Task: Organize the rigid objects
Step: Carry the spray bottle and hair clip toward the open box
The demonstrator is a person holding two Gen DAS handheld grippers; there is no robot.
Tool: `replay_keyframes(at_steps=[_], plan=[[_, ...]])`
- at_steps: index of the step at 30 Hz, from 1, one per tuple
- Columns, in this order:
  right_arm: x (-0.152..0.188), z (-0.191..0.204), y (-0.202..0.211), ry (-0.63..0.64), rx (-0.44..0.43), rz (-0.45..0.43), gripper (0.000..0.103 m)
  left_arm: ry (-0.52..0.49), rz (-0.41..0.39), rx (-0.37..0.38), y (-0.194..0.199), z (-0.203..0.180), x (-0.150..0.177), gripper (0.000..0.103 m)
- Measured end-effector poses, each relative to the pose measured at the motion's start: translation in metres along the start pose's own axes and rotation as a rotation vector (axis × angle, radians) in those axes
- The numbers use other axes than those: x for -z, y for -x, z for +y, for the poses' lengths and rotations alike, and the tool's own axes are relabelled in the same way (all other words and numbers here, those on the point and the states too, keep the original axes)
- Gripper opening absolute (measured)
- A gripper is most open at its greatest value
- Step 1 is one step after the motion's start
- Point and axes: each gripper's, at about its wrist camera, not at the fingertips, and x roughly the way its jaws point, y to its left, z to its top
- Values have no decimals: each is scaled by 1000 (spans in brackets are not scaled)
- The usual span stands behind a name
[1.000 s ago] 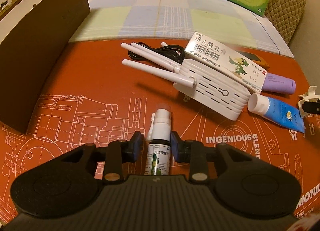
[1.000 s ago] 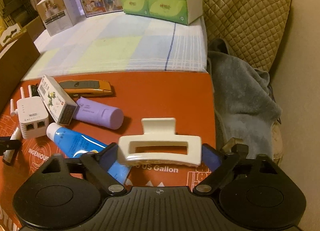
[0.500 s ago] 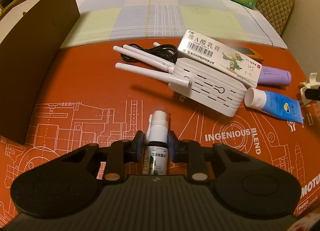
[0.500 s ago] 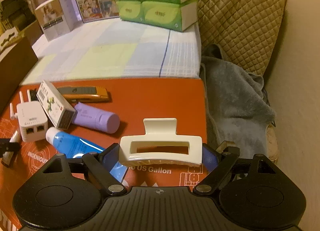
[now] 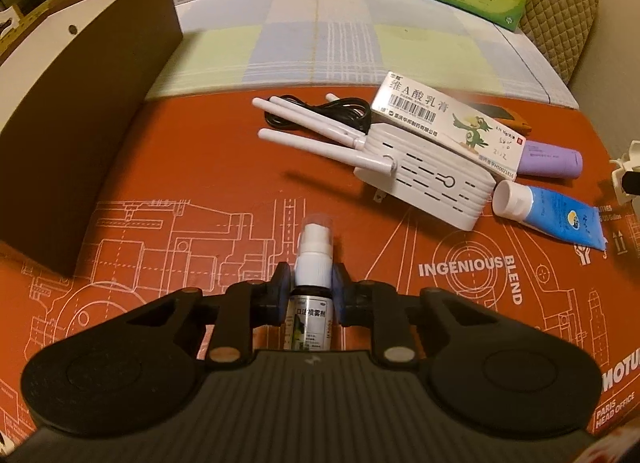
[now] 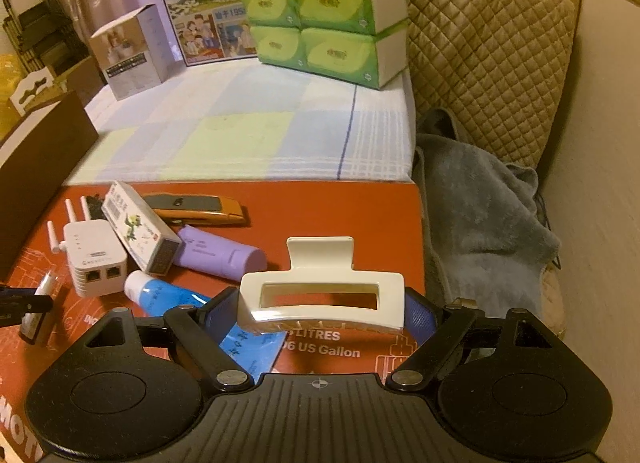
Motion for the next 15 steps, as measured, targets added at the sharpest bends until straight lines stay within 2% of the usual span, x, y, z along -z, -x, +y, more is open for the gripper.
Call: replay_keyframes(at_steps=[15], plan=[[3,13,24,42,-84,-40,82,46,-53,-20,37,-7,9,18]])
